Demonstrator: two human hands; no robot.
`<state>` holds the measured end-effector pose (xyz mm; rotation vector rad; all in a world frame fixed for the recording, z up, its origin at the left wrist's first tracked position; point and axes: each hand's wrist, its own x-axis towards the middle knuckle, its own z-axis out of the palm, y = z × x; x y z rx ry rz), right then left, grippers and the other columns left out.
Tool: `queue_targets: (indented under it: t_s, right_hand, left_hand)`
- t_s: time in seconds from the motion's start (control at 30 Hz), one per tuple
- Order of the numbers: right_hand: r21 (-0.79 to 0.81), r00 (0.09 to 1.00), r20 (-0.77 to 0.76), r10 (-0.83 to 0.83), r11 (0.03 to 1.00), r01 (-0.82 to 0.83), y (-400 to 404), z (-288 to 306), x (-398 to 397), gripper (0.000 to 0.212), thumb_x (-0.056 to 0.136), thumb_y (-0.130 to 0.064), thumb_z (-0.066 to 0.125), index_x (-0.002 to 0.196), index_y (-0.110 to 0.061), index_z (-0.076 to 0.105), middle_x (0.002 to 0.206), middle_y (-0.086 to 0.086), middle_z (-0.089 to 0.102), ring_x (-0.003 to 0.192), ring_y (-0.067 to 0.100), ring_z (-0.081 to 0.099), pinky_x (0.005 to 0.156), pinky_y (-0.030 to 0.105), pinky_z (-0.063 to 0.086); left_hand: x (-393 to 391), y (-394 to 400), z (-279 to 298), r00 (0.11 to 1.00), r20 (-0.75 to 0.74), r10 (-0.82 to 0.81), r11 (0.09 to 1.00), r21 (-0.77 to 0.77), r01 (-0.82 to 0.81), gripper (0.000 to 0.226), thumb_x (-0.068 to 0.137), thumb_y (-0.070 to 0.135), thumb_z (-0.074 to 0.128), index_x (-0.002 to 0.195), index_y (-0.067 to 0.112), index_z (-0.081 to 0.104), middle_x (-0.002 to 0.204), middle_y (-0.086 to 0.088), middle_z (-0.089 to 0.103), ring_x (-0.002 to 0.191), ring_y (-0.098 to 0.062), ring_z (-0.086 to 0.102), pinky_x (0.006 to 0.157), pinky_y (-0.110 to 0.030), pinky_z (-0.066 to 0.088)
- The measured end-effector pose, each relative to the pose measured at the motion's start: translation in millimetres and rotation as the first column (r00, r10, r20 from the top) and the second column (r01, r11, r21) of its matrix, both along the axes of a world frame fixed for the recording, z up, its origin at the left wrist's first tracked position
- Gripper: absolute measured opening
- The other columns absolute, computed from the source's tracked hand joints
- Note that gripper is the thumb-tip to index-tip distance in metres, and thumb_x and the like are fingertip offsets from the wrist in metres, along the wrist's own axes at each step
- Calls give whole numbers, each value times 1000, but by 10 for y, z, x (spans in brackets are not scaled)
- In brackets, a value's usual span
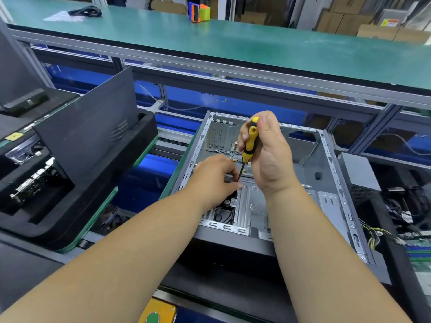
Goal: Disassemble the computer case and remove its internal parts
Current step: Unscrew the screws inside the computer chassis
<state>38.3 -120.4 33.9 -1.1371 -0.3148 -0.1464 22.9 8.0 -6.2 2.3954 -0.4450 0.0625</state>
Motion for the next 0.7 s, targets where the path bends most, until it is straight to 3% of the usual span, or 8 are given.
queue_targets:
  t_s: [0.1, 0.23, 0.4, 0.57, 0.7]
  right_hand:
    - [-87, 999, 34, -39, 995, 42, -29, -3, 1, 28, 102, -28, 36, 89, -12, 55, 72, 2, 52, 65, 19, 50, 66, 30, 45]
    - [-48, 1000, 6, -27, 998, 27, 89, -8, -16, 32, 100, -31, 35, 86, -10, 55, 64, 1, 43, 59, 16, 37, 56, 28, 32]
    - [-130, 999, 35, -20, 991, 24, 253, -28, -51, 32, 101, -38, 32, 90, -13, 48, 64, -3, 37, 58, 12, 29, 54, 25, 26]
    - [-164, 996, 57, -64, 984, 72, 199, 16, -80, 18, 101, -28, 38, 90, -14, 42, 67, 2, 37, 59, 14, 33, 55, 23, 31]
    - [-184, 992, 108, -66, 979, 85, 173, 8, -100, 19, 102, -20, 39, 95, -6, 49, 72, 8, 46, 66, 17, 44, 60, 23, 40]
  left_hand:
    - [-1, 3, -5, 1000, 11, -2, 1000, 14, 2, 16, 79, 35, 77, 84, 29, 64, 96, 14, 54, 103, -12, 51, 98, -43, 41]
    - [0, 4, -11, 1000, 20, -10, 1000, 26, 9, 16, 80, 35, 77, 85, 24, 65, 96, 13, 55, 102, -13, 51, 97, -44, 42]
    - [6, -4, 14, 999, 19, -33, 999, 37, 32, 7, 80, 28, 70, 80, 23, 66, 89, 10, 57, 92, -16, 54, 87, -46, 48]
    - [19, -2, 0, 999, 13, -34, 999, 29, 33, 12, 82, 31, 72, 90, 22, 70, 97, 8, 59, 100, -15, 54, 91, -44, 45]
    - [19, -1, 2, 1000, 20, -23, 999, 23, 22, 16, 82, 32, 73, 93, 21, 71, 103, 7, 61, 104, -16, 54, 94, -43, 44]
